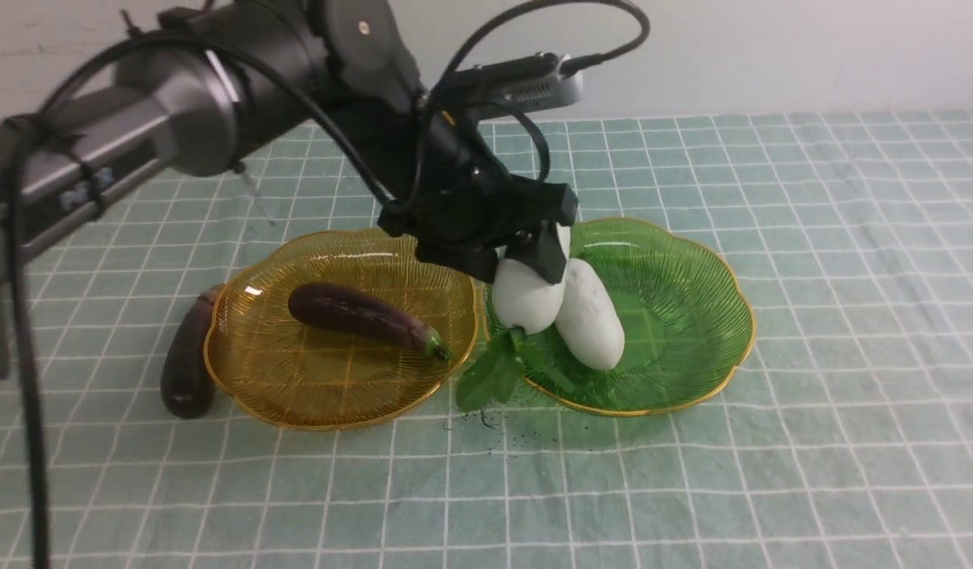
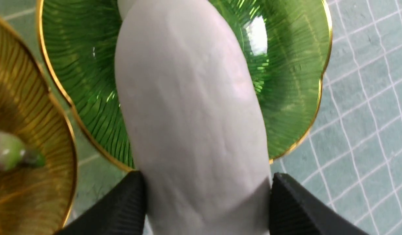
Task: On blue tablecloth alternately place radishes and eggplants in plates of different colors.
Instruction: 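Pick up the white radish and place it on the plate, then pick up the eggplant and place it in the yellow plate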
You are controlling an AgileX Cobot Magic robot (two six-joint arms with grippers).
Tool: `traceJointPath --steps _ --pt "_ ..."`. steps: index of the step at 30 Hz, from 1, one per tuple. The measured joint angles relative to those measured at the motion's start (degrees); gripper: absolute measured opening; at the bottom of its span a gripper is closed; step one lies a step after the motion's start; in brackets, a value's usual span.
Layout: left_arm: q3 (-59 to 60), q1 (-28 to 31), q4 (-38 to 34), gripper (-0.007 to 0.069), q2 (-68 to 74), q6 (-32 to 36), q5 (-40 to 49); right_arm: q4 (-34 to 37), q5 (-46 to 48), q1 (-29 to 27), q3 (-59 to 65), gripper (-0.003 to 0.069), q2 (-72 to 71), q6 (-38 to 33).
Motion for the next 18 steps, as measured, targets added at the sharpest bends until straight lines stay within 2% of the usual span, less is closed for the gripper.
traceJointPath --steps 7,15,18 --pt "-9.3 0.0 0.1 0.0435 8.5 -1.9 0.0 0.0 0.2 0.0 8.1 -0.0015 -8.4 0.3" --pt "-11.7 0.0 0.0 0.0527 9.1 -2.0 1.8 -1.3 0.2 0.0 9.2 -0.0015 -9.1 0.3" --pt "-16.1 0.0 0.3 0.0528 8.3 -2.0 3.8 -2.5 0.2 0.0 9.3 -0.0015 -9.1 0.3"
